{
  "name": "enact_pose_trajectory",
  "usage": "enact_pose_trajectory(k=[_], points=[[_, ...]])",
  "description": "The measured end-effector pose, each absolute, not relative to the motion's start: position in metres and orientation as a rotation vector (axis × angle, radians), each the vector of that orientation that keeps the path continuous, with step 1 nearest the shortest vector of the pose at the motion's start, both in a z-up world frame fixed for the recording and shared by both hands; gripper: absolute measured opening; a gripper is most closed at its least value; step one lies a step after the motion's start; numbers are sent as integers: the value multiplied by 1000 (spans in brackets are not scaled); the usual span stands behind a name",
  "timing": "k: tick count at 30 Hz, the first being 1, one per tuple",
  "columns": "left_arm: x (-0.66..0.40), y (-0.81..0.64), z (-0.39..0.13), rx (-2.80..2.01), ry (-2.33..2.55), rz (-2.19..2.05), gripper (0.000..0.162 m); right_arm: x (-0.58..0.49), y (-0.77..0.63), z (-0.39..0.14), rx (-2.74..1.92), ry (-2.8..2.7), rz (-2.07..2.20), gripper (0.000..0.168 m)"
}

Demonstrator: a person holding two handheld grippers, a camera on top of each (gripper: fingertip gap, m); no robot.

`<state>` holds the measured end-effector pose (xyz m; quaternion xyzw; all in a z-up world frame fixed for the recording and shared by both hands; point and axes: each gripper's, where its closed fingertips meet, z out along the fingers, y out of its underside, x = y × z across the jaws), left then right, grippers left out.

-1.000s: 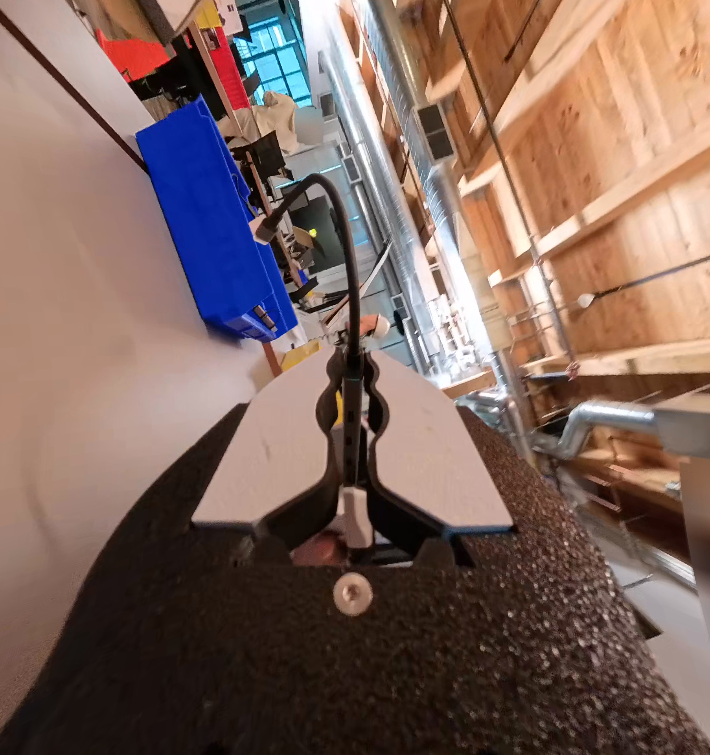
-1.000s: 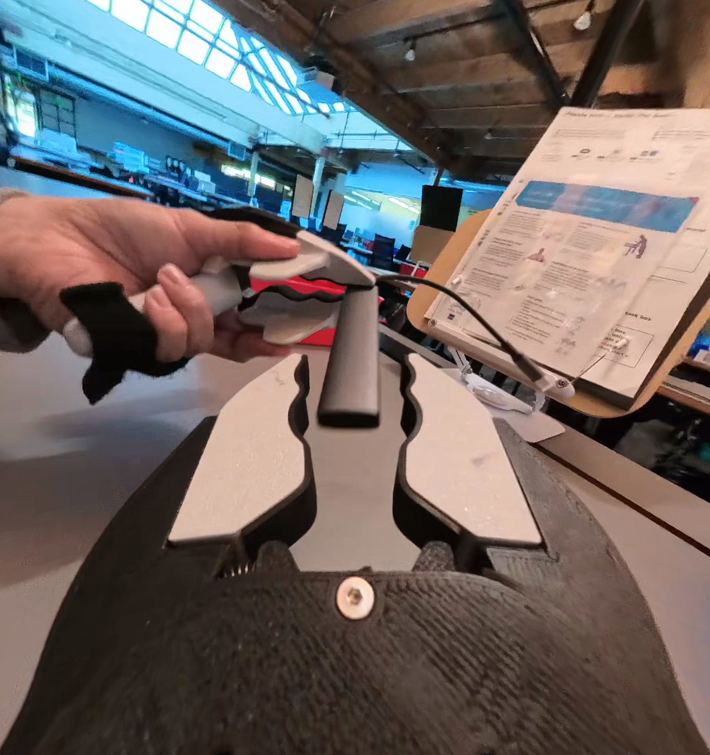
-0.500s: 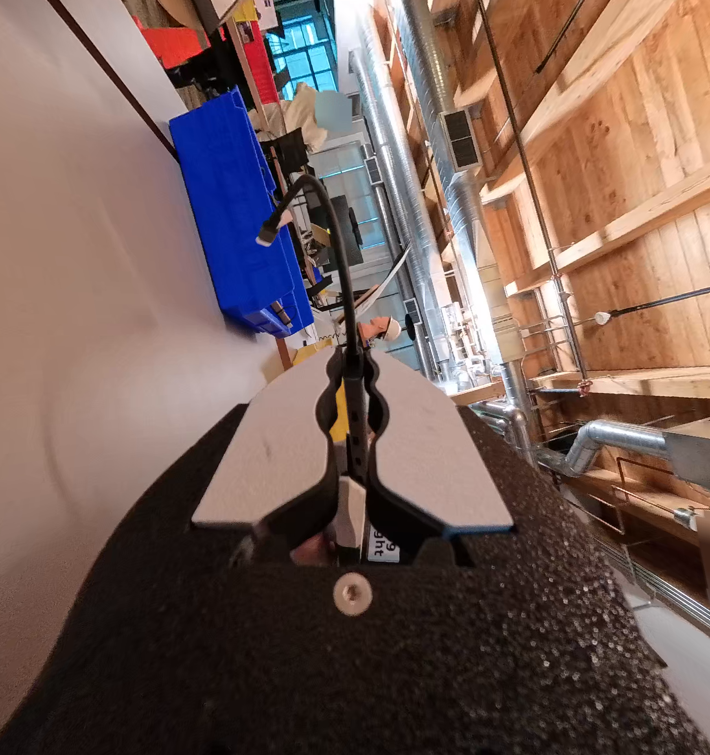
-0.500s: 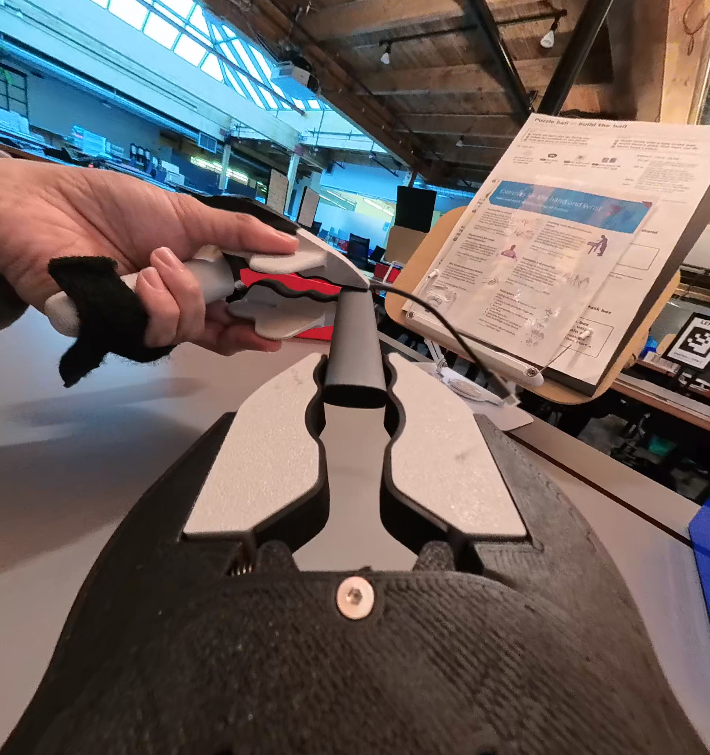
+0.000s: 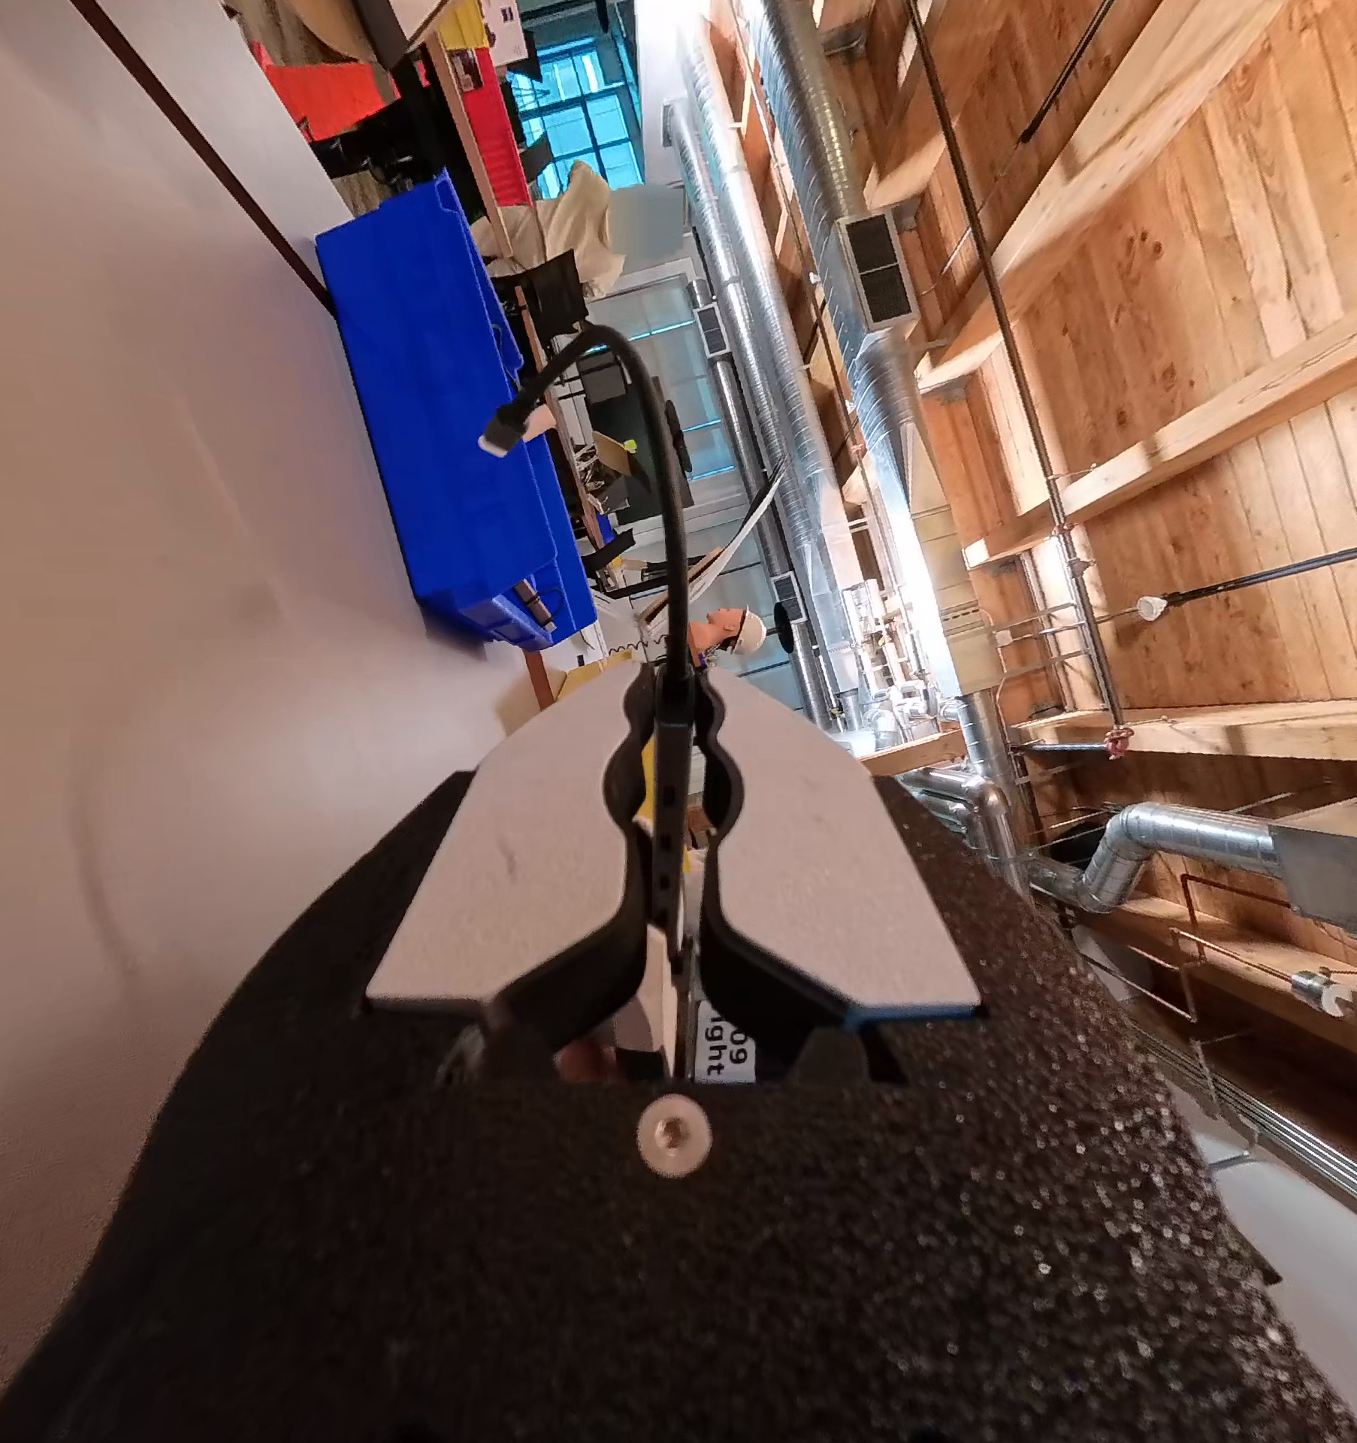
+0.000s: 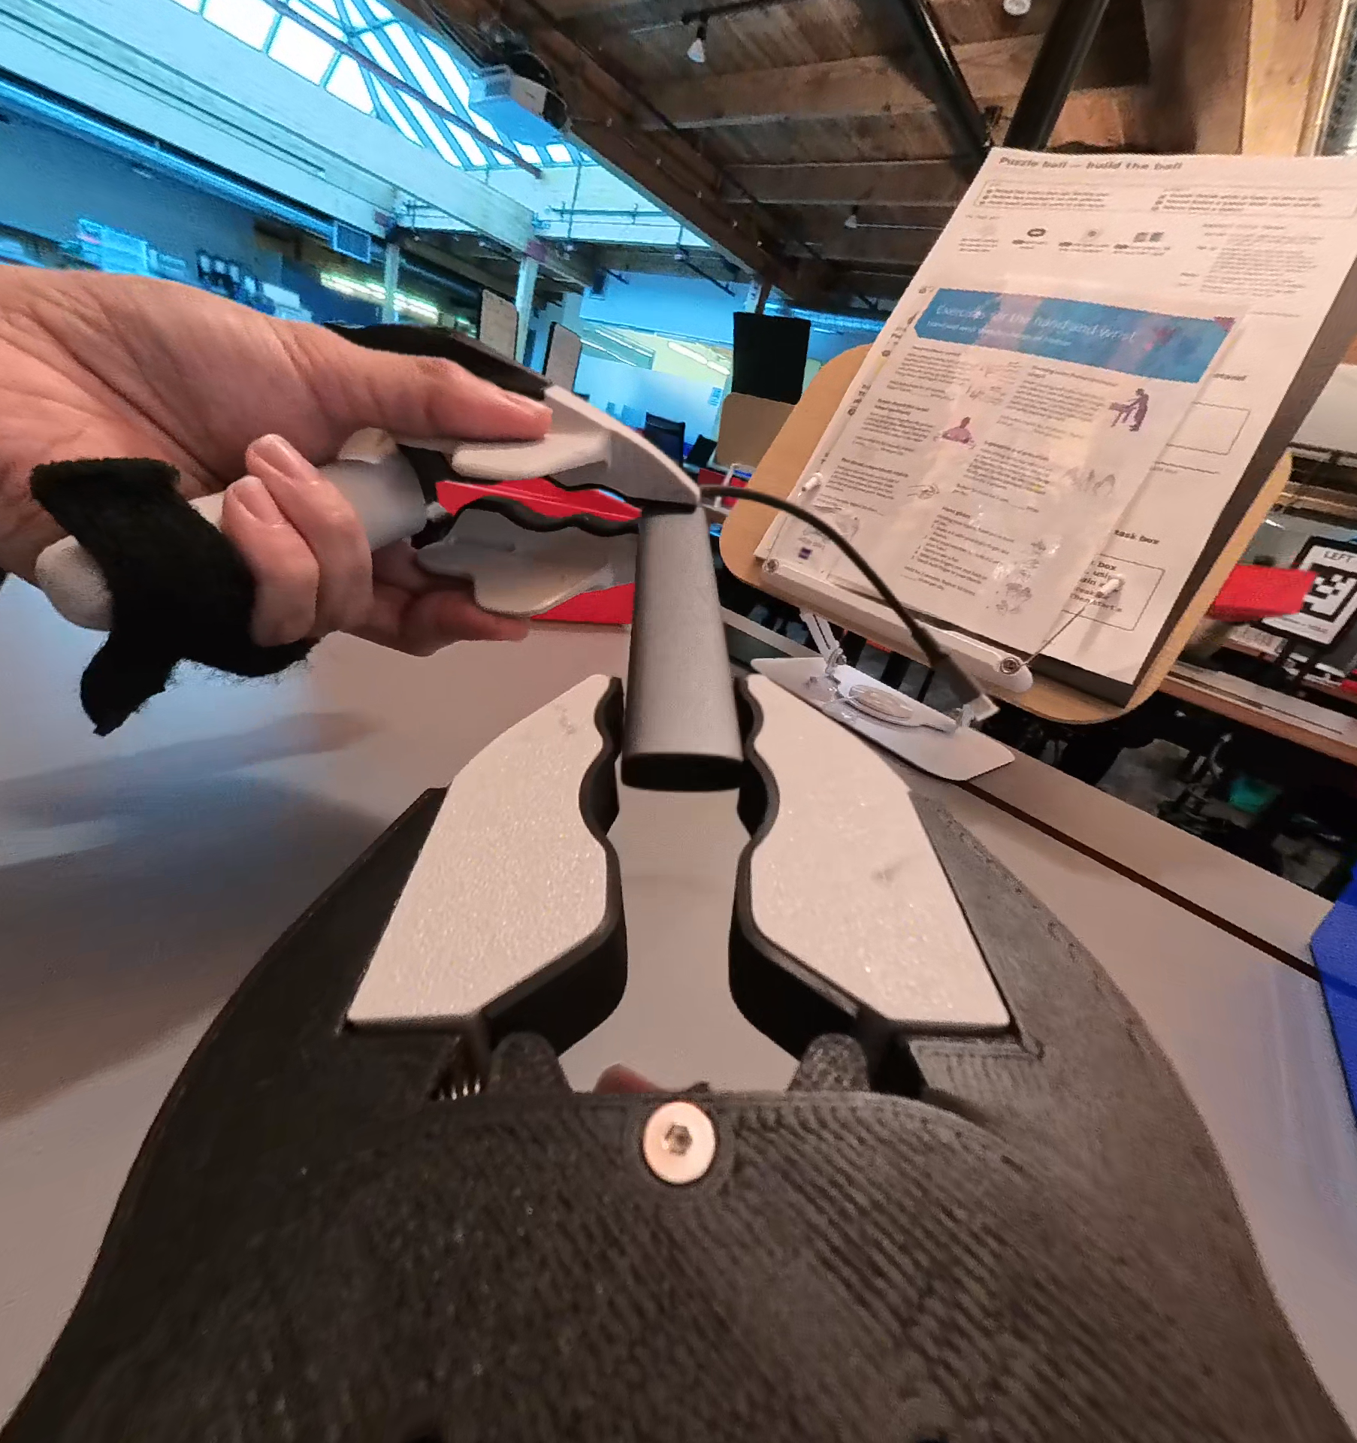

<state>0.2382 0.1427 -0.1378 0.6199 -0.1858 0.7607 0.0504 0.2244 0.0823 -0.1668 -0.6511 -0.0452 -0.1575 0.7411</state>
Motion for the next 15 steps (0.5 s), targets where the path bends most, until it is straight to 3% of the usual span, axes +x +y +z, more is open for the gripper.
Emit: enact_pose_trajectory(k=[15], points=[[244, 143, -149, 1993, -718, 2314, 11, 225, 80, -164, -1425, 56, -123, 25]])
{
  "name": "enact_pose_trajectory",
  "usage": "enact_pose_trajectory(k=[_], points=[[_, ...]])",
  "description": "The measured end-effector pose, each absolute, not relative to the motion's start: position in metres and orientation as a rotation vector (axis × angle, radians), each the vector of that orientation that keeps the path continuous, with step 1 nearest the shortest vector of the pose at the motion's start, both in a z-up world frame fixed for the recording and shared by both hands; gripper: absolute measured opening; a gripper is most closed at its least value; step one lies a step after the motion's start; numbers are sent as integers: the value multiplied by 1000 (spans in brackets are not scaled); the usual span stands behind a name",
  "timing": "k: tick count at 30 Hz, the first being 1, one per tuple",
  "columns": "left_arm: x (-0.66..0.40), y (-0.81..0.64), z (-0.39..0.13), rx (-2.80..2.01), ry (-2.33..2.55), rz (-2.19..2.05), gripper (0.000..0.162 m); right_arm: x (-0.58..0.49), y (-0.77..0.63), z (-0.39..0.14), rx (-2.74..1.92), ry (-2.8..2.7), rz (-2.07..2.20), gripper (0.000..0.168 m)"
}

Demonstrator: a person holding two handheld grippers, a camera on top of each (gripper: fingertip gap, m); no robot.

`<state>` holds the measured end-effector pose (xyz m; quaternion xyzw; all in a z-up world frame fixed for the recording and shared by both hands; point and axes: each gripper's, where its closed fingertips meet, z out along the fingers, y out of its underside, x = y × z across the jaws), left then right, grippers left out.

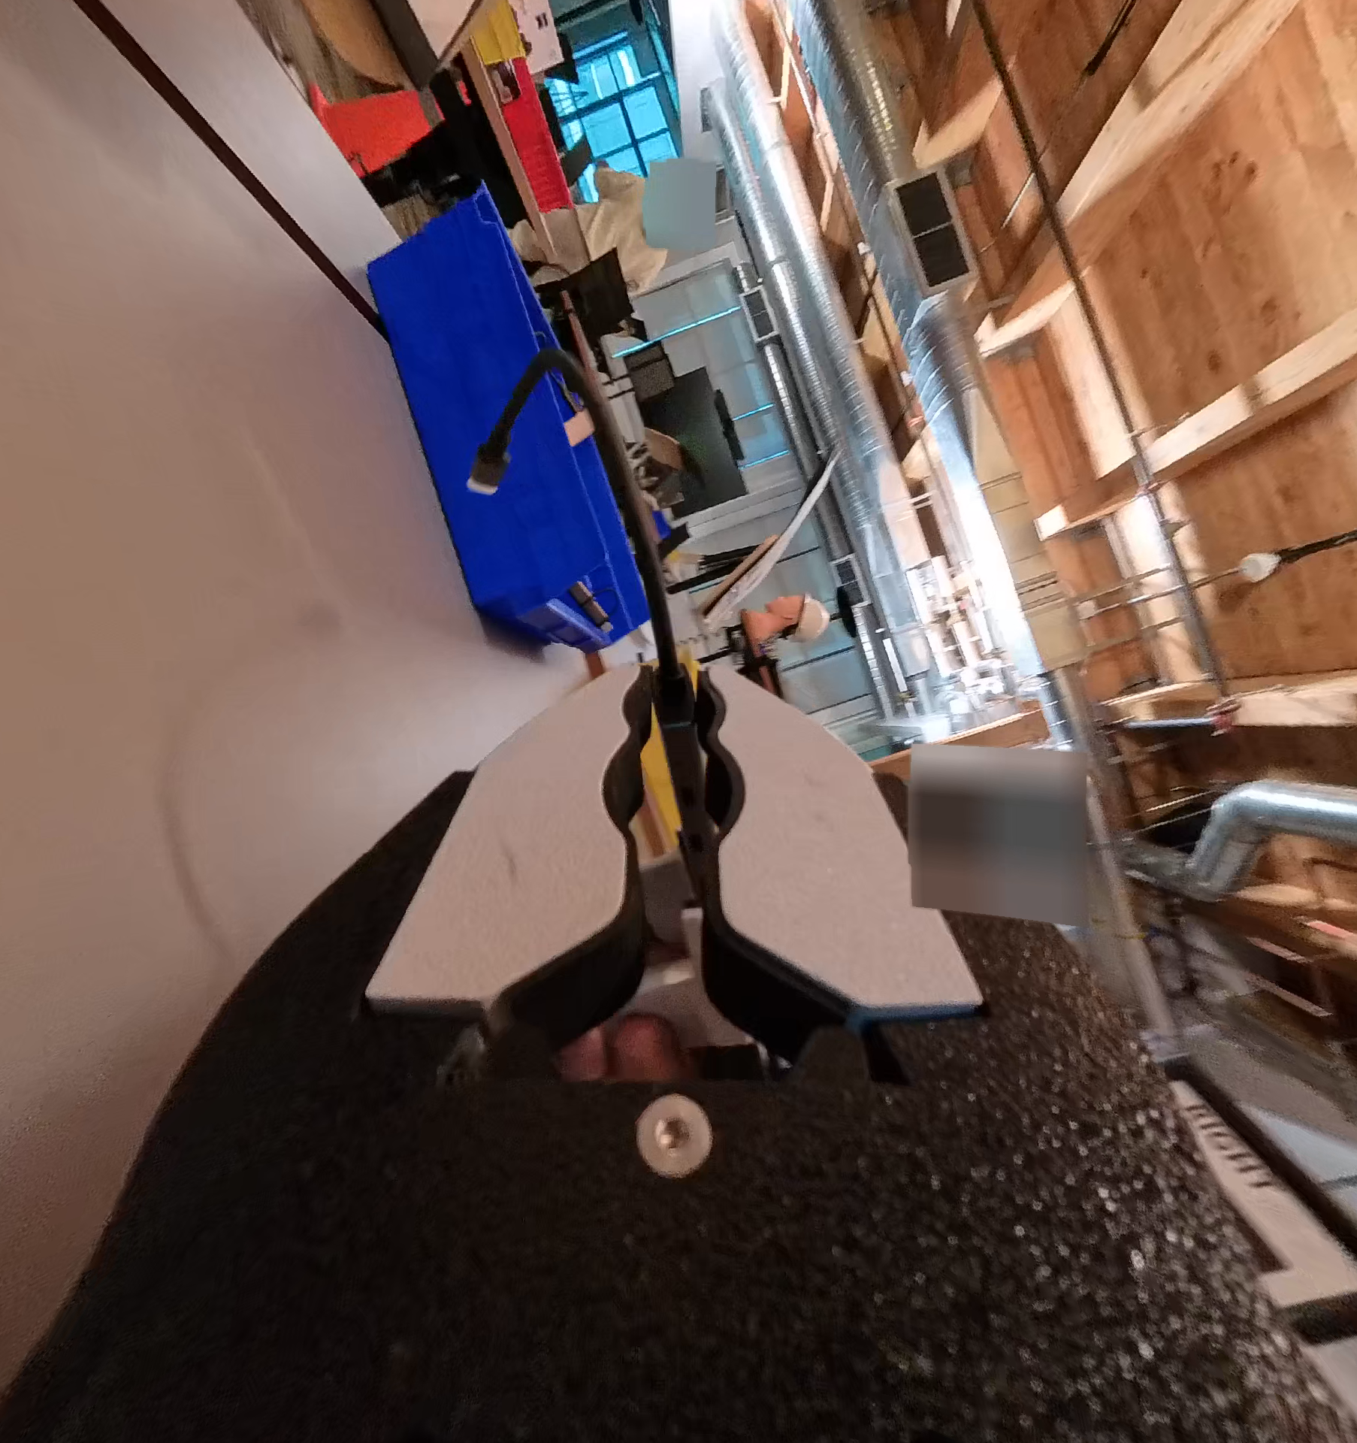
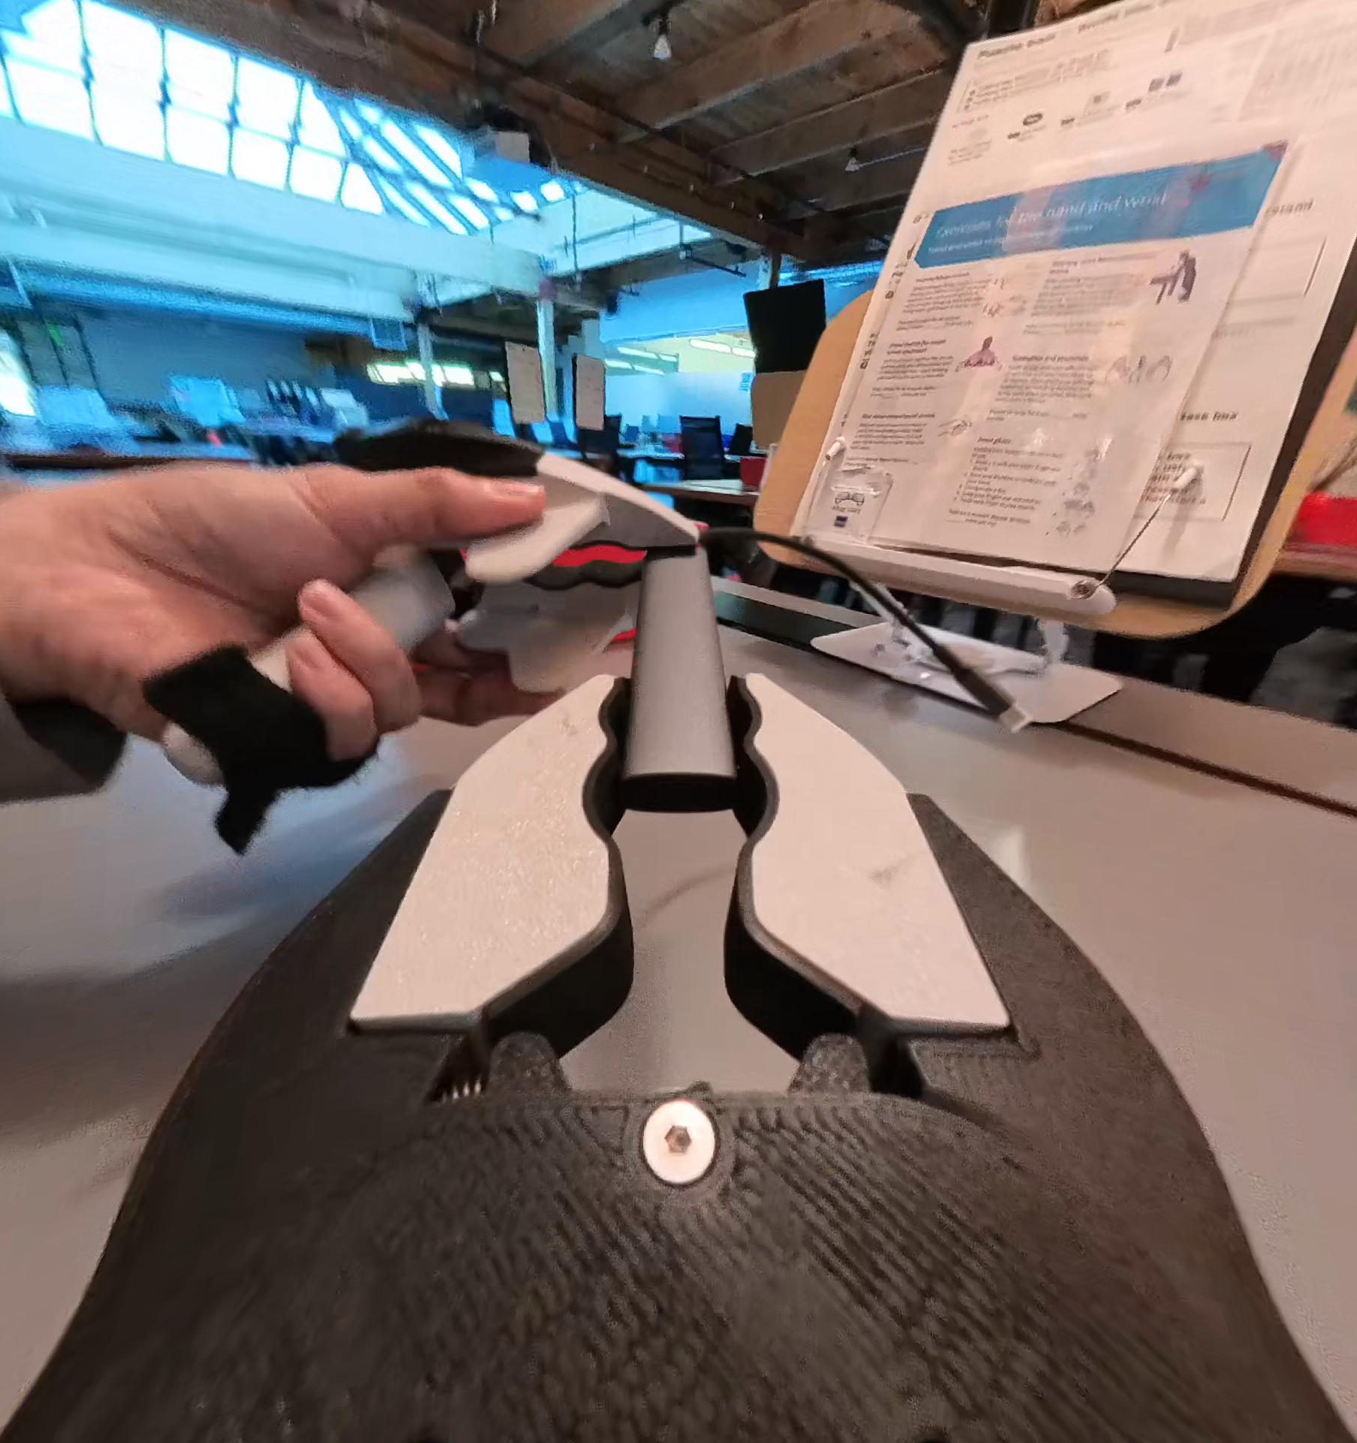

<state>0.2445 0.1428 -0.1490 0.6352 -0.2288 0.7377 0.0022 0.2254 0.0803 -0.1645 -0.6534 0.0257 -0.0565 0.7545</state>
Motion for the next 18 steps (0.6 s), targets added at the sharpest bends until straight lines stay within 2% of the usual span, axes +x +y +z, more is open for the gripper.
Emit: enact_pose_trajectory(k=[5, 14, 18], points=[[245, 142, -140, 1979, -884, 2399, 17, 239, 72, -160, -1355, 188, 38, 25], [233, 141, -150, 2042, -1053, 2395, 25, 249, 66, -158, -1309, 251, 77, 25], [208, 142, -146, 2055, -1350, 2401, 25, 248, 66, -158, -1316, 245, 39, 25]])
